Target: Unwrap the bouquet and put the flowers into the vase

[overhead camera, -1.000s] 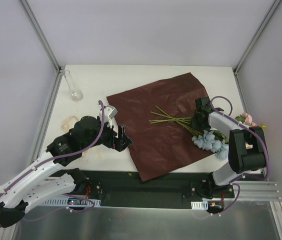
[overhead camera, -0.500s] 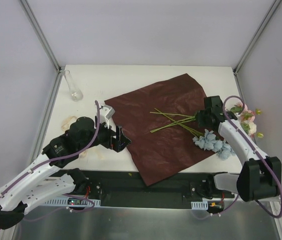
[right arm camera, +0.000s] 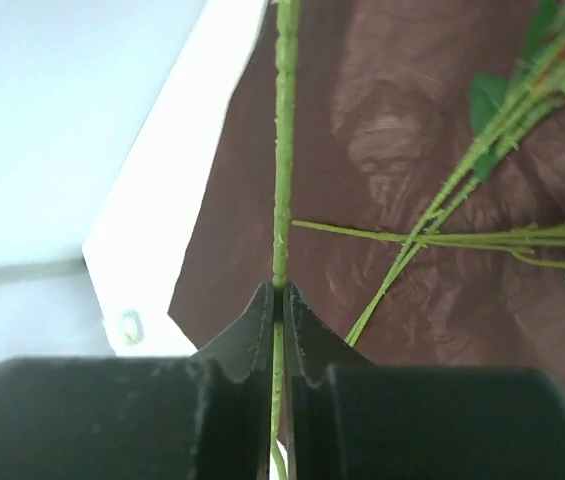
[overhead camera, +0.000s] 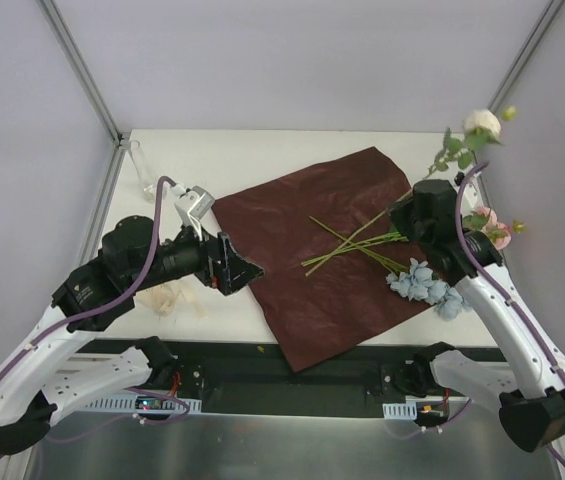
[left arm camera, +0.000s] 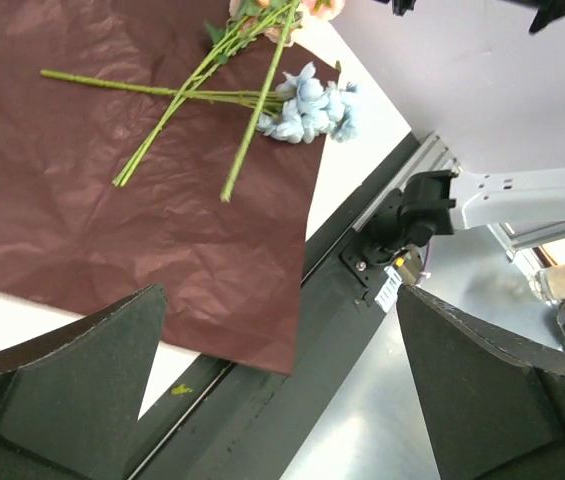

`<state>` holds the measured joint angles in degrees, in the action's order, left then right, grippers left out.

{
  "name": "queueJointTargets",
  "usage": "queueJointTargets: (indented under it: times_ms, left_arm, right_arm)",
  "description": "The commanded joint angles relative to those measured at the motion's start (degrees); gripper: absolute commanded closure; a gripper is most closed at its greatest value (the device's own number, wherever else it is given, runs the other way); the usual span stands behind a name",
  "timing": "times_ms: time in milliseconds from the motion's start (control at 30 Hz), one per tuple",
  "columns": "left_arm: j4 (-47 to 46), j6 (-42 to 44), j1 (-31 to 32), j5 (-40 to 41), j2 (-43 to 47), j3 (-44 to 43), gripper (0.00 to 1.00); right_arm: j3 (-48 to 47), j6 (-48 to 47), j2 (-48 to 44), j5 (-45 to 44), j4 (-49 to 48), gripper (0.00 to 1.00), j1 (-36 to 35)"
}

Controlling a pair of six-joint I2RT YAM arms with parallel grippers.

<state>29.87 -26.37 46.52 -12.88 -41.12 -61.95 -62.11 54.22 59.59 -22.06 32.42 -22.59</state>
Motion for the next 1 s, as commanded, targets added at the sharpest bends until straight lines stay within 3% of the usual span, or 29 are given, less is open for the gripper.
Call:
queueJointTargets:
  times_ms: [0, 200, 333, 600, 967]
  left_arm:
    - [1.6, -1.2, -0.3, -2.8, -4.6, -6.3, 0.01]
    - [1.1, -4.4, -8.0, -8.2, -12.9, -13.7, 0.01]
    - [-6.6, -9.1, -14.7, -19.4, -18.3, -15.0, 0.03]
    - [-19.1, -10.5, -13.7, -28.7, -32.5, -21.6, 0.10]
    - [-21.6, -7.4, -6.2, -25.0, -42.4, -30.0, 0.17]
  right_arm:
    - [1.2, -25.3, -5.8, -1.6, -13.0, 0.99, -4.6]
    - [9.1, -34.3, -13.8, 11.0, -27.7, 0.99, -6.4]
    - [13.9, -37.9, -17.1, 21.3, -36.5, 1.00, -6.7]
    - [15.2, -41.9, -18.0, 37.4, -40.8, 1.00, -7.0]
    - [16.1, -41.7, -18.5, 45.7, -42.0, 0.99, -7.3]
